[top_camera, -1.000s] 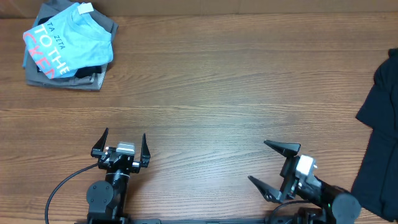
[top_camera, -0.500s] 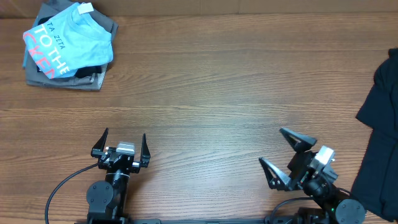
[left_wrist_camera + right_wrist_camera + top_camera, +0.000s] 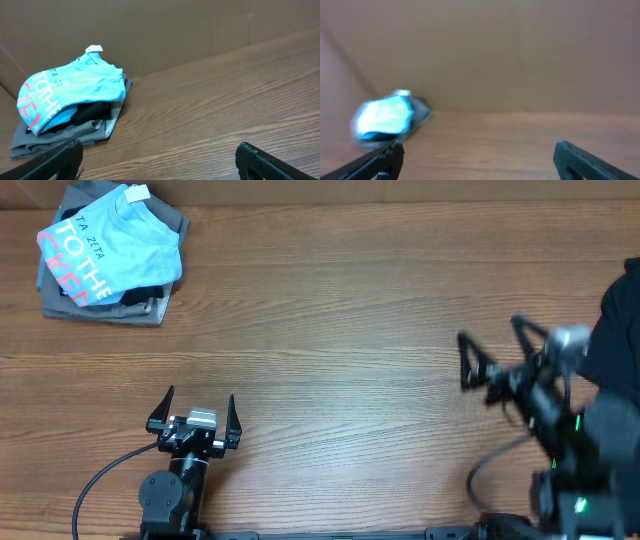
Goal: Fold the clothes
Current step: 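Reach the right gripper to the black T-shirt at the right edge and grasp it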
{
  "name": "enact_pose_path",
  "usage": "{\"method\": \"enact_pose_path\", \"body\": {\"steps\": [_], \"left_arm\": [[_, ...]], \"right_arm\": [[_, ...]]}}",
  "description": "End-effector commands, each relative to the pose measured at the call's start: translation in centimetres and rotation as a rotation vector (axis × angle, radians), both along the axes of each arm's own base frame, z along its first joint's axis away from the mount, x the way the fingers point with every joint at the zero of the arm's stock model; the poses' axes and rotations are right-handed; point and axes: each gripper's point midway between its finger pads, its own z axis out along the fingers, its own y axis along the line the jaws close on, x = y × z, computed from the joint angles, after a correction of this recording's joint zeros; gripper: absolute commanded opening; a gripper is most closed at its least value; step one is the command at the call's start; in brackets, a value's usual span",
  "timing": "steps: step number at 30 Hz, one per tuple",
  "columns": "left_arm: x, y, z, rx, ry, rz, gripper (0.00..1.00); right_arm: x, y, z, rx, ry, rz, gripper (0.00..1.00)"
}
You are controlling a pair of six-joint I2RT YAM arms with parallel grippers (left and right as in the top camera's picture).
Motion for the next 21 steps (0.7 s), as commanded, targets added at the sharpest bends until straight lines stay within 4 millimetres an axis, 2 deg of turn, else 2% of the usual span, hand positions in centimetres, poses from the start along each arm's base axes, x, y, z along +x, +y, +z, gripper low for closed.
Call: {"method": "enact_pose_path", "body": {"steps": [1,6,10,12,14,17,21], "left_arm": [[0.0,0.4,0.1,0.005,-0.008,0.017,1.00],[0.0,0.4,0.1,0.005,-0.008,0.017,1.00],[0.0,0.4,0.1,0.005,-0.008,0.017,1.00],[0.0,0.4,0.1,0.005,-0.008,0.016,1.00],[0.0,0.4,0.1,0.005,-0.008,0.017,1.00],[0.0,0.4,0.1,0.005,-0.008,0.016,1.00],[0.0,0.4,0.1,0.005,-0.008,0.017,1.00]], "right_arm": [[4.6,-4.6,-1.2,-0.172,0.157,-0.224,1.00],[10.6,-8.0,-6.4,-0.286,0.467,-0.275,1.00],[13.1,-9.3,-10.2,-0.303,0.634,-0.288,1.00],[13.9,-9.7,-11.3,-0.308,0.657,-0.296,1.00],[14.4,-10.9,-11.8,-0.324,0.659,-0.341,1.00],[14.8,-13.4,-11.2,-0.341,0.632,-0.434,1.00],[14.8,-18.1,-11.4,-0.322,0.626,-0.557,1.00]]}}
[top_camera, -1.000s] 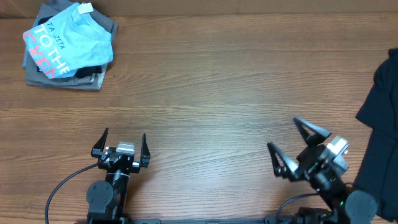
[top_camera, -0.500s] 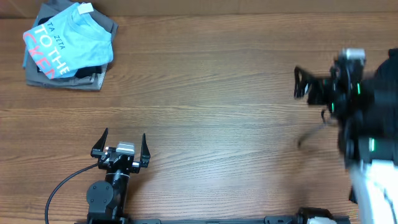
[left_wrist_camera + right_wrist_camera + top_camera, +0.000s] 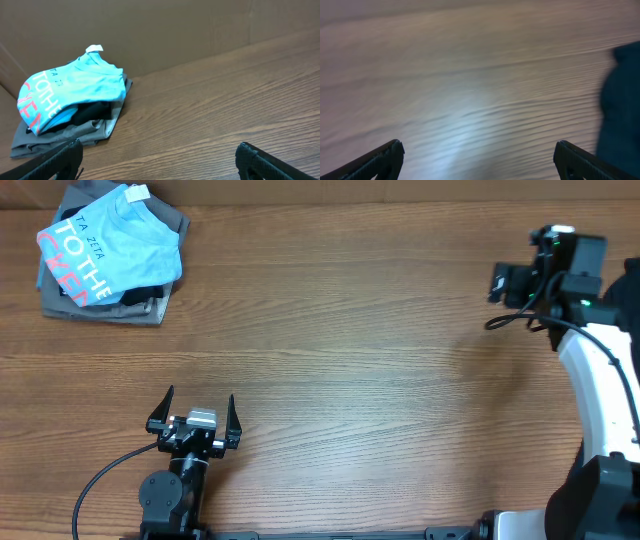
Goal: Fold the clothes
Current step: 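Reach the right gripper to the black T-shirt at the right edge and grasp it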
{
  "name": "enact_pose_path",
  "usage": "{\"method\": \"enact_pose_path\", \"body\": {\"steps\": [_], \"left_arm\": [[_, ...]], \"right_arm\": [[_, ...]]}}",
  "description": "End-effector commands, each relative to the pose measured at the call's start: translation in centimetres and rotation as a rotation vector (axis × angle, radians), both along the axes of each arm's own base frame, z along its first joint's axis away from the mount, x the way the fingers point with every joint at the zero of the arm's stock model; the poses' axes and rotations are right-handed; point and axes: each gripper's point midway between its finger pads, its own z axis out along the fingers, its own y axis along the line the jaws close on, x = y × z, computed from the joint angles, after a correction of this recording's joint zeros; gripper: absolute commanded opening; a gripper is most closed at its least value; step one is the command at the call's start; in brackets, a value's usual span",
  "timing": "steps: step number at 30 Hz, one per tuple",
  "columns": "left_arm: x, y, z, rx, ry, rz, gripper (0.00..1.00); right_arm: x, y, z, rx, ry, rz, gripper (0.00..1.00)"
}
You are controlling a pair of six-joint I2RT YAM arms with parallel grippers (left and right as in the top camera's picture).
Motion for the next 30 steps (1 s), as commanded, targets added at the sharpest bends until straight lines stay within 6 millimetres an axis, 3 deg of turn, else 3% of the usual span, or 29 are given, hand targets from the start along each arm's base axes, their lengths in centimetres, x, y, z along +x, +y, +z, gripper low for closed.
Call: {"method": "enact_pose_path", "body": {"steps": [1,4,5,7,13,19,30], "left_arm": [[0.0,0.4,0.1,0.005,-0.008,0.016,1.00],[0.0,0.4,0.1,0.005,-0.008,0.016,1.00],[0.0,0.4,0.1,0.005,-0.008,0.016,1.00],[0.0,0.4,0.1,0.005,-0.008,0.016,1.00],[0.0,0.4,0.1,0.005,-0.008,0.016,1.00],[0.0,0.4,0.1,0.005,-0.008,0.016,1.00],[0.0,0.4,0.1,0.005,-0.008,0.016,1.00]], "right_arm": [[-0.3,-5.4,0.8,-0.048,-0.018,-0.143,1.00],[-1.3,-9.1,-1.5,0.015,0.014,-0.273,1.00],[-1.5,-9.7,-3.0,0.110,0.023,-0.300,1.00],[-1.4,-9.6,-3.9,0.185,0.028,-0.275,1.00],[-1.9,-12.6,-6.6,0.199,0.057,-0.351,1.00],[-3.5,-15.4,-11.5,0.165,0.170,-0.462,1.00],[-6.4,-18.5,-16.9,0.150,0.296,-0.570,0.99]]}}
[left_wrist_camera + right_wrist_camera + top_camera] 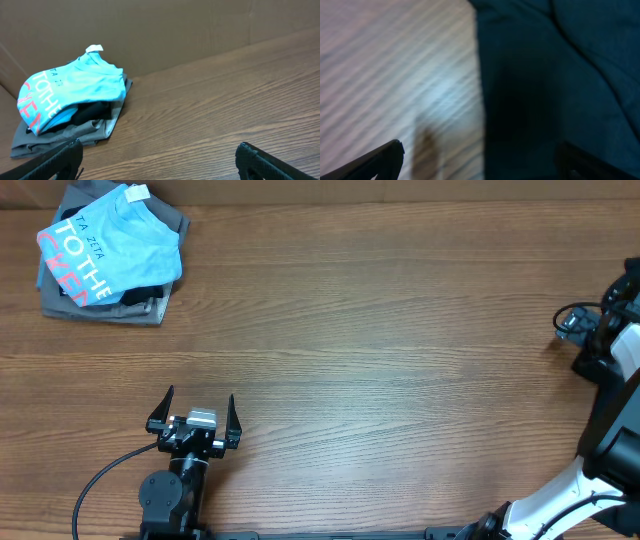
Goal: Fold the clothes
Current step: 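Reach the right gripper to the black T-shirt at the right edge and grasp it, then drag the black T-shirt with the right gripper to the table center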
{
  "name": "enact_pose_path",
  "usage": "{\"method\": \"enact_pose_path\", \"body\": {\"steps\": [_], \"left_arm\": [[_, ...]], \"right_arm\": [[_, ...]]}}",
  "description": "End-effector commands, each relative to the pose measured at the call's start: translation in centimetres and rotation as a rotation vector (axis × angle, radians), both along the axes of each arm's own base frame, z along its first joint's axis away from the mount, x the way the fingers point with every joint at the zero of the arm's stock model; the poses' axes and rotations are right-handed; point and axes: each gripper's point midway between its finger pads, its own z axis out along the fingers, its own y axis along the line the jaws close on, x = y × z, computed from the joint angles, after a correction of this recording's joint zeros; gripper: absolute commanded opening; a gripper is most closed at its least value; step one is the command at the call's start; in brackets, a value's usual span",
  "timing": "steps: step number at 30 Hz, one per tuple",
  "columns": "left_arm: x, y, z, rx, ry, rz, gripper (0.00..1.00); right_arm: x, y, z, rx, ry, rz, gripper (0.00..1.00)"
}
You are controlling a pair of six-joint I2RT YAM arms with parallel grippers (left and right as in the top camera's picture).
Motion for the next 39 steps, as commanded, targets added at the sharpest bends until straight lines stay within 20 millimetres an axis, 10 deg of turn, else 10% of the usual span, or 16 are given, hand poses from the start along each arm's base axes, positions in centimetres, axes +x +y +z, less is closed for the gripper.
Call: {"method": "enact_pose_path", "body": {"steps": [1,11,17,21,32,39], "left_arm": [[0.0,0.4,0.1,0.005,-0.008,0.016,1.00],[0.0,0.4,0.1,0.005,-0.008,0.016,1.00],[0.0,0.4,0.1,0.005,-0.008,0.016,1.00],[0.0,0.4,0.1,0.005,-0.008,0.016,1.00],[0.0,0.4,0.1,0.005,-0.008,0.016,1.00],[0.0,0.4,0.1,0.005,-0.008,0.016,1.00]], "right_arm": [[-0.6,-1.5,-1.1,-0.012,0.026,-0.044,0.99],[-1.0,-1.6,-3.7,0.013,0.062,-0.045,0.80],[-1.1,-1.5,-3.7,0.017,0.068,-0.044,0.50],[-1.5,-1.3,-3.9,0.028,0.081,-0.056,0.05],[0.8,2.5,-2.9,0.190,0.002,0.005,0.04],[5.6,13.0,-0.8,0.447,-0.117,0.190,0.04]]}}
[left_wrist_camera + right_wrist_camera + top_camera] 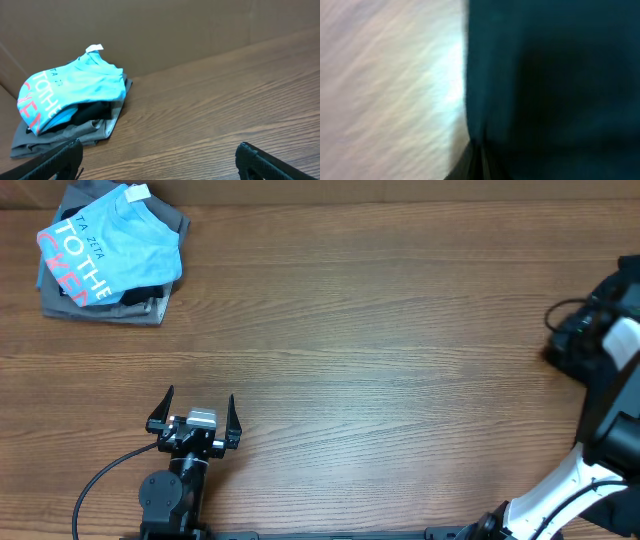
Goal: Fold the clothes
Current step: 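Drag the black T-shirt with the right gripper to the table center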
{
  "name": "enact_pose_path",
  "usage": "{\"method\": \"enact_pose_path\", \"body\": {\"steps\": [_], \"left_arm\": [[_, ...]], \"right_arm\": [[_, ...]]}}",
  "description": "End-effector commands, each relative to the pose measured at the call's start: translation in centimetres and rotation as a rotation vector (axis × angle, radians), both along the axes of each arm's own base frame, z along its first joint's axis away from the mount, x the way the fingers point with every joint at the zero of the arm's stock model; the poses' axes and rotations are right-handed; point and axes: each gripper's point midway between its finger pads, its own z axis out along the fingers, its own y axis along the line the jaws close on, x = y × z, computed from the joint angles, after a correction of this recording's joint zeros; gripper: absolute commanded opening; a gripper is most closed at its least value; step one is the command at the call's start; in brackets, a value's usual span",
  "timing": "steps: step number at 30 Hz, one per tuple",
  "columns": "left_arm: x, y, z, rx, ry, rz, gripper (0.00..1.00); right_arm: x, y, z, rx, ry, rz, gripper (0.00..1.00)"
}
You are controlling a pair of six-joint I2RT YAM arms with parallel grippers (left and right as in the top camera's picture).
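A dark navy garment [630,280] lies at the table's right edge and fills most of the blurred right wrist view [555,75]. My right gripper [554,352] is at its left edge, with the fingers together on the cloth's edge [477,160]. My left gripper [200,397] rests open near the front left, nothing between its fingers [159,147]. A folded pile [105,250] sits at the back left corner, with a light blue printed shirt [70,90] on top of grey and black pieces.
The brown wooden table [350,330] runs between the pile and the right arm. A cardboard wall [150,30] stands behind the pile. The left arm's cable [95,480] loops at the front left.
My right gripper was open over the dark garment's edge. Now its fingers are together on that edge, and it sits slightly further left. The left arm and the folded pile have not moved.
My right gripper was open above the table's right middle, then open near the back right. Then it was open at the right edge over the dark garment, and now it is shut on the cloth. The left gripper stayed open throughout.
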Motion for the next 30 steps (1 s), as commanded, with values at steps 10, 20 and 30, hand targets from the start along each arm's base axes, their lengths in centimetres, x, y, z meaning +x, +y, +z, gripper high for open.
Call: {"method": "enact_pose_path", "body": {"steps": [10,20,30], "left_arm": [[0.0,0.4,0.1,0.005,-0.008,0.016,1.00],[0.0,0.4,0.1,0.005,-0.008,0.016,1.00],[0.0,0.4,0.1,0.005,-0.008,0.016,1.00]], "right_arm": [[5.3,31.9,2.7,0.321,-0.082,0.495,0.04],[-3.8,54.0,3.9,0.400,-0.082,0.899,0.04],[-10.6,59.0,6.2,0.505,0.014,1.033,0.04]]}}
